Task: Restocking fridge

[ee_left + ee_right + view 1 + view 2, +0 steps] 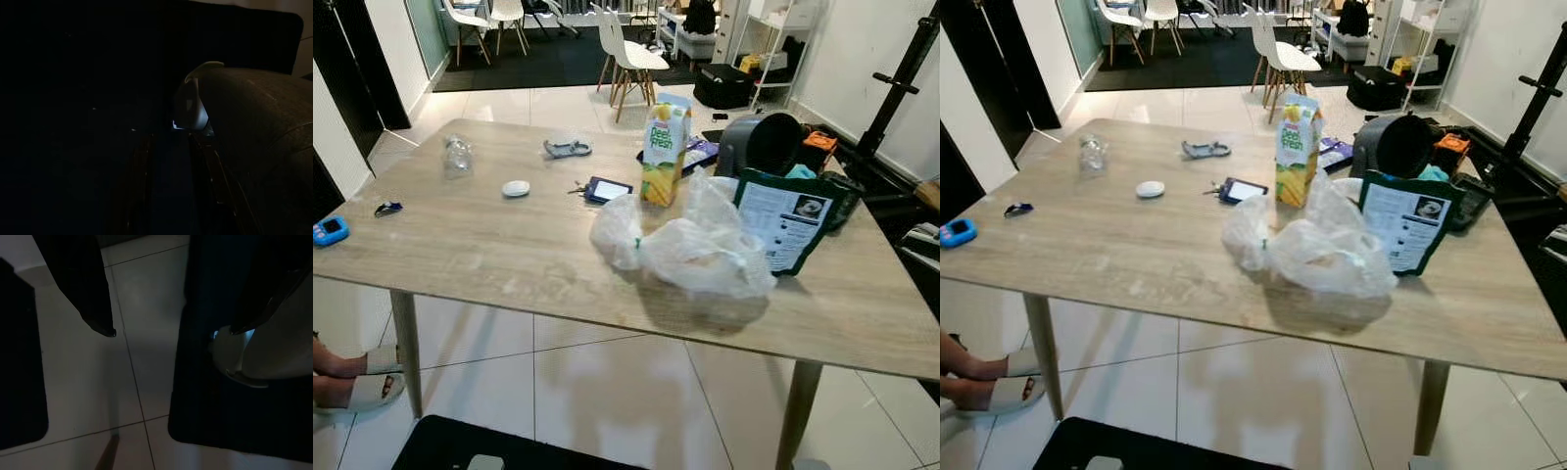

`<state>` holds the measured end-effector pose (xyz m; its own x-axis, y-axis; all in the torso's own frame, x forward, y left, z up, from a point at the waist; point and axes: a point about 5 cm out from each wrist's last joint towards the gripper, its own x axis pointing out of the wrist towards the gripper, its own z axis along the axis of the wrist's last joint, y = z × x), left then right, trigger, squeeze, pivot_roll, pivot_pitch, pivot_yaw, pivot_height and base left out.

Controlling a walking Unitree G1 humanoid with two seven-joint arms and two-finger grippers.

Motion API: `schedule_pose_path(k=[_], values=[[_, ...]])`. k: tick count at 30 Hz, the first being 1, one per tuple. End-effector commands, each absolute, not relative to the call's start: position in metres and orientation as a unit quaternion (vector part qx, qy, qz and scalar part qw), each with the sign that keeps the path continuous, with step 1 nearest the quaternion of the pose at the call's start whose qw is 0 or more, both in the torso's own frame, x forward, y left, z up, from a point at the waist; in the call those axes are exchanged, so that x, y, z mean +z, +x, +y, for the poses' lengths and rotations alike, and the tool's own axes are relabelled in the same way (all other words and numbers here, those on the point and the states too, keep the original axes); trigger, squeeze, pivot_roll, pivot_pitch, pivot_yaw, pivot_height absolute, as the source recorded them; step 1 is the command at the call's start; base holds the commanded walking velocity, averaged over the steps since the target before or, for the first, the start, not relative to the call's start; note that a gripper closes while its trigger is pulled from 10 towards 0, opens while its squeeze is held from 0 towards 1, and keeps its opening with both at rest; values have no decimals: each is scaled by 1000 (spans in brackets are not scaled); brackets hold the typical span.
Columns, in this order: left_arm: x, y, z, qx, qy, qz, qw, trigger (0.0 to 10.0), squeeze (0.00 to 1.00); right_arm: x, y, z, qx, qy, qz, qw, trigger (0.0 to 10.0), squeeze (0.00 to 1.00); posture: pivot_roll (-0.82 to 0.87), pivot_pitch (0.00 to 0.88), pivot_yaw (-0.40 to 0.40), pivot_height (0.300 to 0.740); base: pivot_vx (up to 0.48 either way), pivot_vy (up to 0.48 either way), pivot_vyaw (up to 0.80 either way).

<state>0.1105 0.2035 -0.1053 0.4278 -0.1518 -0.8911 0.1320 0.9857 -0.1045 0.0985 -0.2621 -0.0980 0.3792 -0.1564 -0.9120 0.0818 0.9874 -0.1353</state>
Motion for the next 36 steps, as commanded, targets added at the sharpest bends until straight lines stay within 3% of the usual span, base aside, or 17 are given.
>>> schedule_pose_path(k=[1,11,36], values=[[-109,105,185,-106,-32,535,837,10000,0,-97,104,-259,-62,-36,550,832,10000,0,78,0,-25,740,0,-398,800],[-109,105,185,-108,-31,536,837,10000,0,-98,104,-258,-56,-44,550,832,10000,0,75,0,-24,740,0,-395,793],[-109,104,184,-110,-31,536,836,10000,0,-96,107,-261,-63,-51,546,834,10000,0,79,0,-30,740,0,-396,0]])
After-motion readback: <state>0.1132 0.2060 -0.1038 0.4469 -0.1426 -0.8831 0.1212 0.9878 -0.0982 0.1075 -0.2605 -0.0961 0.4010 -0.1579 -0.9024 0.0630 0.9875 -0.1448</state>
